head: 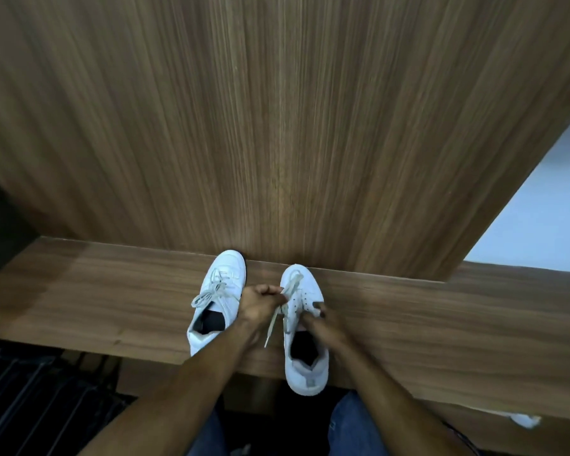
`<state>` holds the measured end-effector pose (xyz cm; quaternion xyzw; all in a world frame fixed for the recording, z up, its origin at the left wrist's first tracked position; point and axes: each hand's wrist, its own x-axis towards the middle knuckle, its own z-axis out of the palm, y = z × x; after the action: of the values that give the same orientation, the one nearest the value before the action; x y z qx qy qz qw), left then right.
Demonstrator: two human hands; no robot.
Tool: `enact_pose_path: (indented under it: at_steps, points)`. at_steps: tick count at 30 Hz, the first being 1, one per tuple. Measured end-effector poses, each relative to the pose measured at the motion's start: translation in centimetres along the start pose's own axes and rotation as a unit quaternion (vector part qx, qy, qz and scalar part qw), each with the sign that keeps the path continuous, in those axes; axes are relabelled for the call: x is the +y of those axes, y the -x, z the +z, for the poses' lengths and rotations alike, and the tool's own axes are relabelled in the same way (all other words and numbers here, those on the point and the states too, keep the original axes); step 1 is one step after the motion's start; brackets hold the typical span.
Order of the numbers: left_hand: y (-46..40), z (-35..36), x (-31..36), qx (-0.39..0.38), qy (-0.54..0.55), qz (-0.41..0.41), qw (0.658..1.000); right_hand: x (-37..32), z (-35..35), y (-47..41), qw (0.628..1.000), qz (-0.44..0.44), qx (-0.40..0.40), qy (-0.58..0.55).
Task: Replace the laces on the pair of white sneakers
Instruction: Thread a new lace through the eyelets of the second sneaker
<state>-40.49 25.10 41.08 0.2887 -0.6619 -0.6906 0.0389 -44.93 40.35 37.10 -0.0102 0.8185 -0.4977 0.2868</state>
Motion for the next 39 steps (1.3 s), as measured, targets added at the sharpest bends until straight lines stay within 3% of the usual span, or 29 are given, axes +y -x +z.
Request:
enact_pose_path:
  at_steps: [3, 5, 7, 10, 14, 16, 18, 23, 25, 27, 29, 32, 39]
  points:
    - [-0.1, 0.8, 2.2, -0.067, 0.004, 0.003, 0.998, -3.3, -2.4, 0.7, 0.982, -0.048, -0.020, -0.183]
    - [-0.6, 1.8, 3.7, -0.119, -0.035, 0.016, 0.992, -5.1, -3.8, 0.8, 0.971, -0.070, -0.019, -0.228]
    - [-1.1, 3.0, 5.0, -0.146, -0.093, 0.046, 0.984, -6.0, -5.0, 0.2, 0.962, -0.089, 0.052, -0.253]
    - [-1.8, 3.9, 6.3, -0.095, -0.165, 0.112, 0.975, -5.8, -7.9, -1.2, 0.951, -0.100, 0.205, -0.206]
    - [-2.0, 3.7, 7.3, -0.069, -0.072, 0.064, 0.993, -3.5, -11.5, -1.2, 0.950, -0.070, 0.301, -0.045]
    - [-2.2, 3.6, 7.6, -0.075, -0.078, 0.059, 0.992, -1.7, -12.1, -1.4, 0.957, -0.040, 0.285, 0.028]
    - [-2.2, 3.6, 7.8, -0.088, -0.110, 0.079, 0.987, -0.9, -11.7, -1.5, 0.964, -0.064, 0.252, 0.054]
    - [-1.6, 4.4, 8.3, -0.160, -0.235, 0.188, 0.940, -4.2, -8.3, 0.3, 0.968, -0.219, 0.097, 0.073]
    - [-1.7, 4.5, 8.5, -0.144, -0.292, 0.224, 0.919, -5.6, -7.1, 0.6, 0.969, -0.234, 0.058, 0.048]
    - [-2.0, 4.1, 8.7, -0.084, -0.325, 0.239, 0.911, -6.1, -7.0, 0.2, 0.970, -0.222, 0.076, 0.058]
    - [-2.3, 3.1, 9.0, -0.017, -0.263, 0.223, 0.938, -5.6, -7.9, -0.2, 0.966, -0.199, 0.095, 0.137]
    - [-2.7, 1.5, 10.1, 0.047, -0.010, 0.143, 0.989, -2.9, -10.5, -0.7, 0.956, -0.134, 0.112, 0.234]
    - [-4.3, -1.6, 11.1, 0.142, 0.200, 0.065, 0.967, 1.5, -16.4, -0.8, 0.939, 0.032, 0.241, 0.245]
